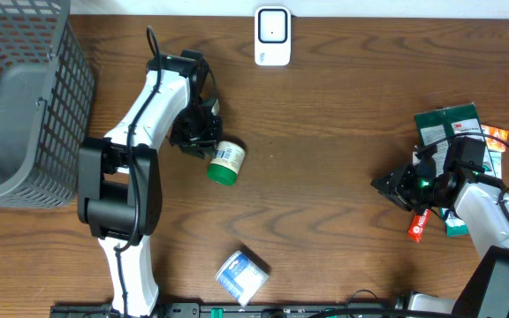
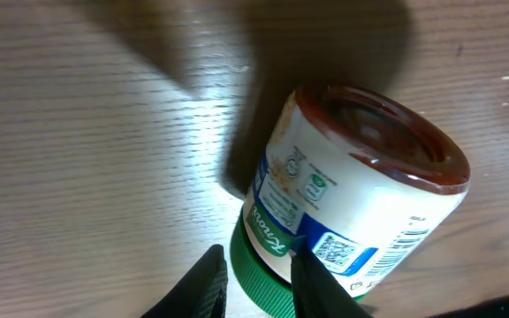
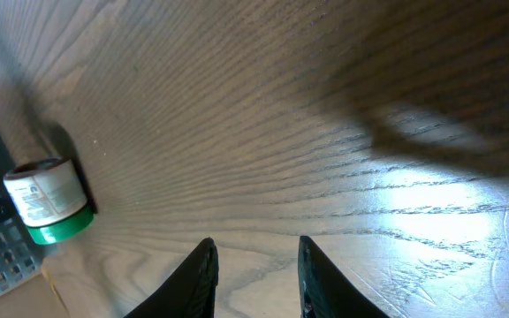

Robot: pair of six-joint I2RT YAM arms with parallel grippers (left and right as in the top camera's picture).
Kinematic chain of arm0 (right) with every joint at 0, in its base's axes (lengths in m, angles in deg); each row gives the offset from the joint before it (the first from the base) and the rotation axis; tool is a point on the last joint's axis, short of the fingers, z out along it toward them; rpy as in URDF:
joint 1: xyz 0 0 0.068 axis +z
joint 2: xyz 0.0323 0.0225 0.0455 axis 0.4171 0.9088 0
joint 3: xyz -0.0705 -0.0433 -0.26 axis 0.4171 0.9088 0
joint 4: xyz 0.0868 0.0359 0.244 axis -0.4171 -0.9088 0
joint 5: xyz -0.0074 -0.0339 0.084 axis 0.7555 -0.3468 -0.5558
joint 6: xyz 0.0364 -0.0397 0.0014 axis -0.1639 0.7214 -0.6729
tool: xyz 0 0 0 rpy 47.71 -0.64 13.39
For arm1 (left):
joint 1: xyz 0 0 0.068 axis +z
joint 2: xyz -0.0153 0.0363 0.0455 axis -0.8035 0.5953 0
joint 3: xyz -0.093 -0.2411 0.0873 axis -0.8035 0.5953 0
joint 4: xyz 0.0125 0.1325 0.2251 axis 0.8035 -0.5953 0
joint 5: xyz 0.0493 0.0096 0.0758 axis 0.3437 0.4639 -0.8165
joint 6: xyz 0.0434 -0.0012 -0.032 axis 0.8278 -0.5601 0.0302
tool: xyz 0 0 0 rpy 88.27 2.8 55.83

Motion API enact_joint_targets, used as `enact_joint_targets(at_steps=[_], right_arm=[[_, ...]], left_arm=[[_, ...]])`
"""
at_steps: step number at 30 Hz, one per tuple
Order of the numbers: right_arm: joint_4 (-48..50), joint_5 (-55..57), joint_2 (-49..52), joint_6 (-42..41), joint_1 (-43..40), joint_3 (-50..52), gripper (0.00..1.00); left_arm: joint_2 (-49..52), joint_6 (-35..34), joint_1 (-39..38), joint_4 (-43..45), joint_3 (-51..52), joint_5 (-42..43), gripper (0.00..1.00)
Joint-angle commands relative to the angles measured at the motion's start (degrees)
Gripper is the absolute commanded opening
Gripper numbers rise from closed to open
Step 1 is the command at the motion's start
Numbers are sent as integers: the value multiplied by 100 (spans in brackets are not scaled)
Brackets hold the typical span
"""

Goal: Scan the item barcode
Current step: 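Grasp the green-lidded jar with the left gripper, then lift the jar and carry it right toward the table centre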

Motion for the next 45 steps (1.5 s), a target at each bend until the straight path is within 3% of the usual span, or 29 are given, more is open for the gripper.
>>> enact_joint_targets(at_steps=[1,45], right_arm=[[-7,-7,24,114,63,-28,28],[-133,-4,24,374,63,-28,28]], left_arm=[[24,-28,-146,-24,-2,127,27],[26,-55,-1134,452,356,2,27]])
